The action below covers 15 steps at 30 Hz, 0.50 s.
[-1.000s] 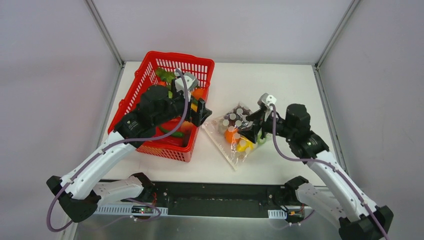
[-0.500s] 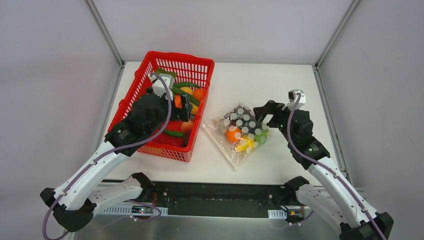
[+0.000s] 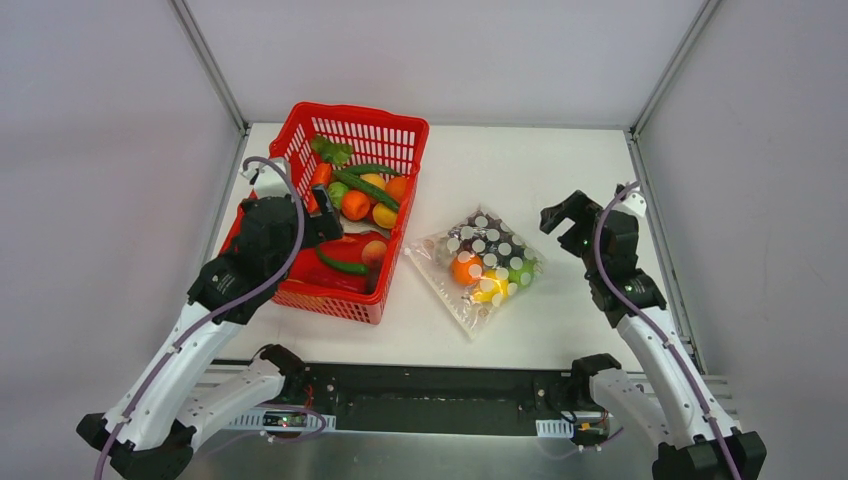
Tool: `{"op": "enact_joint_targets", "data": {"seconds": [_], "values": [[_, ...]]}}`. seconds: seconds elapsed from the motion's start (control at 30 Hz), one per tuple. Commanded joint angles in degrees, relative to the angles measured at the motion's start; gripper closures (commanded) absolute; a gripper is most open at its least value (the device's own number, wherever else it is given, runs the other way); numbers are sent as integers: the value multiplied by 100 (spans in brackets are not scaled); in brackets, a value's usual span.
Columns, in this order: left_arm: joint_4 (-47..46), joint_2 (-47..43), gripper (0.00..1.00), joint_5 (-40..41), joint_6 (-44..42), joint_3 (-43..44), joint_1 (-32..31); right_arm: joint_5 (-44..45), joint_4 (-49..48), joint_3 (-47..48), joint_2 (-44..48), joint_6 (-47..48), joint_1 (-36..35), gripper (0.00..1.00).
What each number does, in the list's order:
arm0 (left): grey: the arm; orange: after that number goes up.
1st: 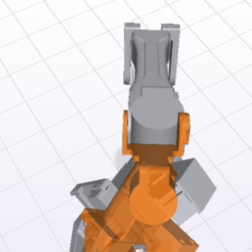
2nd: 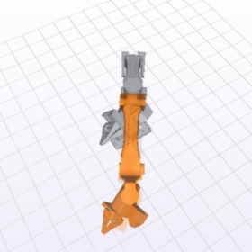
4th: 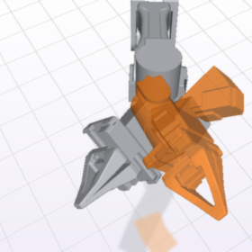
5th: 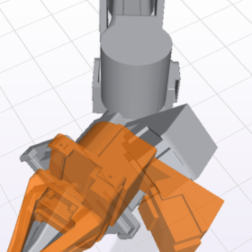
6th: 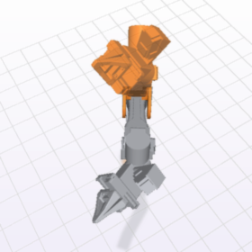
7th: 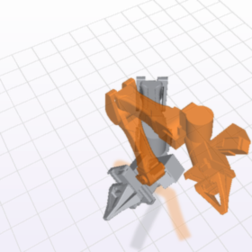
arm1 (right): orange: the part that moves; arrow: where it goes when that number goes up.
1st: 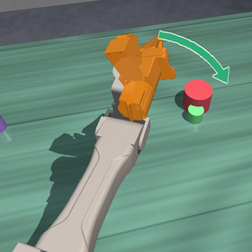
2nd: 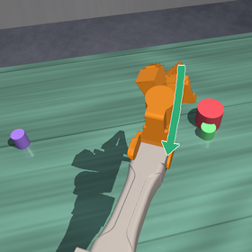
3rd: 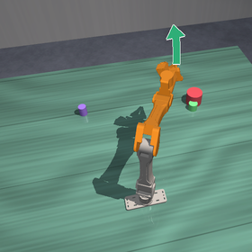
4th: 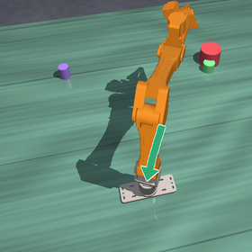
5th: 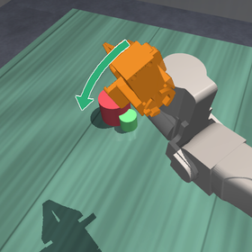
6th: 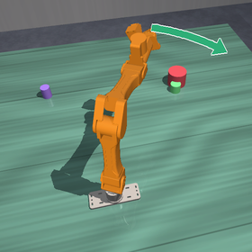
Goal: Place the food in the zip-top bag and seal the zipper
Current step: Reset both arms
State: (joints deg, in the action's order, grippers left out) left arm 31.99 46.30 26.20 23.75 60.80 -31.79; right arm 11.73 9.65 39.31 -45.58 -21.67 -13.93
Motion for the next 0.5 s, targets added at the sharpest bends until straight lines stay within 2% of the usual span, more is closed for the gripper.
{"op": "enact_joint_targets", "data": {"seconds": [0.0,0.23,0.47], "values": [[-44,-150,1,465,327,-93,33,-168,53,202,131,-180,33,0],[106,-63,1,845,349,42,33,-134,64,174,210,-256,37,0],[61,-71,1,868,324,44,33,-29,128,169,344,-227,40,0]]}}
